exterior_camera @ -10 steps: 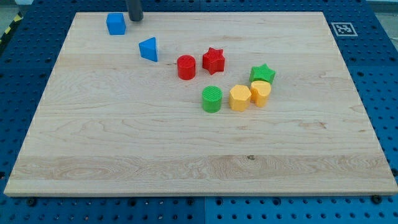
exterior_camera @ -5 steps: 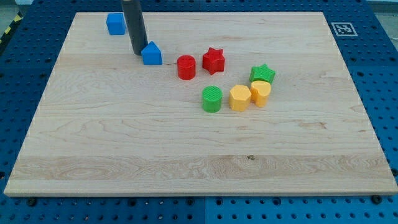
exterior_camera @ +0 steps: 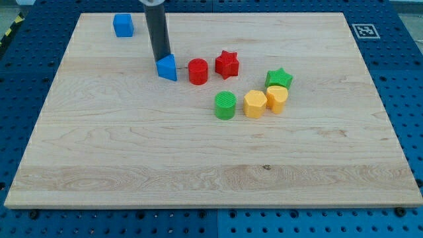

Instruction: Slide the blue triangle below the red circle

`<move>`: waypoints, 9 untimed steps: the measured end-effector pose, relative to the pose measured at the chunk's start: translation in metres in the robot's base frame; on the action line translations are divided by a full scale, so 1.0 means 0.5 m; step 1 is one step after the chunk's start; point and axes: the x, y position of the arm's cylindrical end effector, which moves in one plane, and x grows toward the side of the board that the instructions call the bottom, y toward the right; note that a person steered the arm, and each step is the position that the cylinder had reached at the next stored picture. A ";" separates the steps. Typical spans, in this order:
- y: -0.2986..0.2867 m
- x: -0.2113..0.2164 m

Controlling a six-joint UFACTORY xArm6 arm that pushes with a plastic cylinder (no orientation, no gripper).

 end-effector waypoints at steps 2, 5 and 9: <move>0.014 0.033; 0.025 0.065; 0.044 0.074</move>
